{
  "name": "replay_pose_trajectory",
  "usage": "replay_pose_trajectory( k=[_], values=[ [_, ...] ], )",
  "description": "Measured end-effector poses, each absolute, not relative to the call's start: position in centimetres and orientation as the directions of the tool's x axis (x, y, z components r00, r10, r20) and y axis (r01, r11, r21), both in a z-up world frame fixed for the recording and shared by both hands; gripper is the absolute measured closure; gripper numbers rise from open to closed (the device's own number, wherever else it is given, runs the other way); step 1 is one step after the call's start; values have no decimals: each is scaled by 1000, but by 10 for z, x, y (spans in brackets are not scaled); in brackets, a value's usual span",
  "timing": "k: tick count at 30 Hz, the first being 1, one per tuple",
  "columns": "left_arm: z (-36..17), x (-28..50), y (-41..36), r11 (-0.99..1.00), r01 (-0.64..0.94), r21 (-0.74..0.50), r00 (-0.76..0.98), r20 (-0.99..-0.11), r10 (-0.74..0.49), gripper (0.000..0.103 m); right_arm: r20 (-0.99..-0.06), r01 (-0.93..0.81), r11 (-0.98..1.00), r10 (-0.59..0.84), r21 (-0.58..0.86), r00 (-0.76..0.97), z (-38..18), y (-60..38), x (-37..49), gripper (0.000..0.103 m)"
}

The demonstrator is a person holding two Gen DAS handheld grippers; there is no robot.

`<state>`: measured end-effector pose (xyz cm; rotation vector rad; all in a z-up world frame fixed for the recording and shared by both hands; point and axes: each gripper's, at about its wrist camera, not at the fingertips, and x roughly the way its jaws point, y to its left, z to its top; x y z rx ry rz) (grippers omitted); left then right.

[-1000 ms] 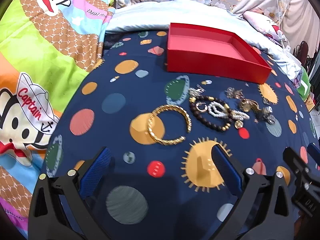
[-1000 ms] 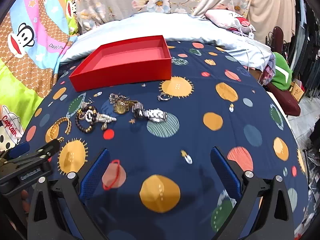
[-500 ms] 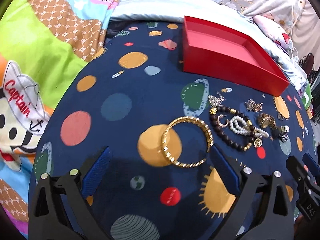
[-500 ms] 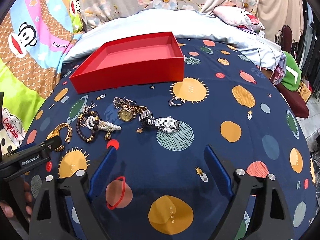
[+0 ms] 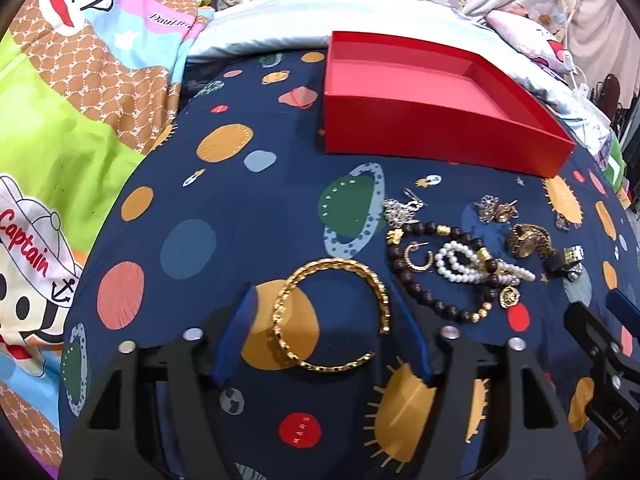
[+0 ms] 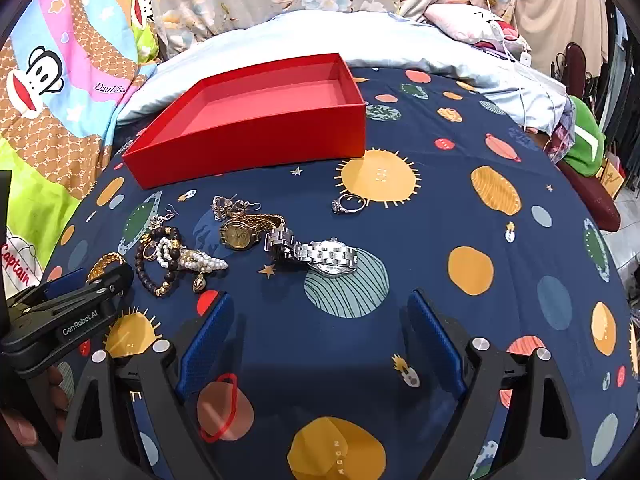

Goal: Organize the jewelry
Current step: 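Grasp the gold twisted bangle with the left tool while the right tool grasps the silver watch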

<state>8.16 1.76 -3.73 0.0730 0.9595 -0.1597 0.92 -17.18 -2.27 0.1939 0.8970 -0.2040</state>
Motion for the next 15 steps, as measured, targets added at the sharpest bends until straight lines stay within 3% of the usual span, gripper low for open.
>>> replay_pose_trajectory(
  k=[1,5,15],
  values=[
    [-37,81,17,985,172,-10,565,-818,-107,49,-789,252,964,-90,84,607,-23,-172,10,24],
    [-36,79,16,983,184,-27,562,-817,-128,49,-787,239,967,-77,91,612,-22,-169,11,30],
    [-26,71,24,983,170,-66,560,-814,-152,49,-777,241,963,-62,118,627,-21,-177,21,34]
  ],
)
